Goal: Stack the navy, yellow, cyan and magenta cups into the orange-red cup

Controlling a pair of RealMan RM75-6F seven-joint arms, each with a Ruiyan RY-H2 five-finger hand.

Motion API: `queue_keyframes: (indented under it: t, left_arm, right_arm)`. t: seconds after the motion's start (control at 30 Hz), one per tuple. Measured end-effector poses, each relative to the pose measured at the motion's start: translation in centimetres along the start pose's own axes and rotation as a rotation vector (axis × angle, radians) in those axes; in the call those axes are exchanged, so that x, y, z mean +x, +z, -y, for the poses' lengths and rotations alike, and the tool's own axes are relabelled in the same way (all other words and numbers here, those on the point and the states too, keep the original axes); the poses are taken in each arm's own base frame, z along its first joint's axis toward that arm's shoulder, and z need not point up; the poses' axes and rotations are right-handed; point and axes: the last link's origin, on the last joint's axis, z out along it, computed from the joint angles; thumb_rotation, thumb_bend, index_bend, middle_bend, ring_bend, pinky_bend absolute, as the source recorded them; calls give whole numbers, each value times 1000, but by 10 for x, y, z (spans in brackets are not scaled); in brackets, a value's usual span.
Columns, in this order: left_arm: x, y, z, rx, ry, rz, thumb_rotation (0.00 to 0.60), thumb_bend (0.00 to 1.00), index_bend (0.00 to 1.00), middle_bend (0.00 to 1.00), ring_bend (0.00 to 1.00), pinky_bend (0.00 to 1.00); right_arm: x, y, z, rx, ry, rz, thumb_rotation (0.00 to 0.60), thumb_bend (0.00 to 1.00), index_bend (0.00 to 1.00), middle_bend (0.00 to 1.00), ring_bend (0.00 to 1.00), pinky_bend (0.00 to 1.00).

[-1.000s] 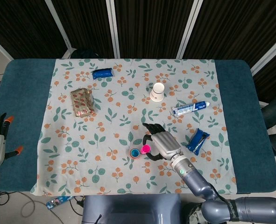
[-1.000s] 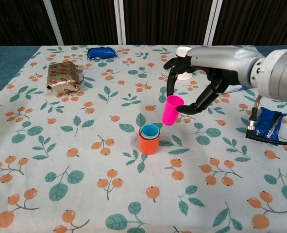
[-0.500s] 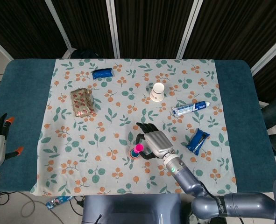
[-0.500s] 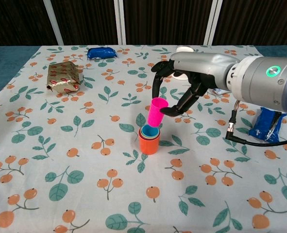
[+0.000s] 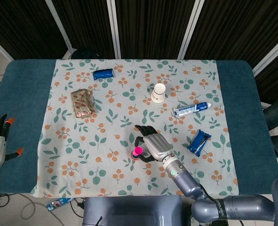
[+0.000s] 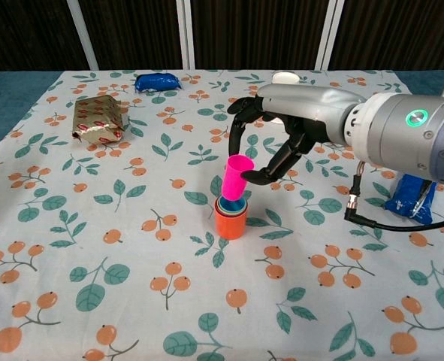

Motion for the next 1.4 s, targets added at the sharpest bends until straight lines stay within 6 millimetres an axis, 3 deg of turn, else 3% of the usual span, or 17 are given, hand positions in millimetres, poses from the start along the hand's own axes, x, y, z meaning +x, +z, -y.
queue_keyframes:
  t: [1.07,1.13,1.27,1.4]
  left_arm:
    - [2,0,1,4,-7,-3,600,87,123,1,0,0]
    - [2,0,1,3,-6,-4,600,87,122,1,0,0]
    - [1,0,0,0,-4,-3,600,87,123,1,0,0]
    - [0,0,0,-1,-6,-1,600,87,122,0,0,0]
  right_arm:
    - [-14,1,-8,-15,21,27,600,434,480,0,52,70]
    - [-14,2,-9,-15,23,29,600,434,420,0,52,70]
    - [-17,2,-11,-15,18,45,600,434,128,0,24,70]
    - [-21,1,-13,-12,3,88,600,435,7,0,1,64]
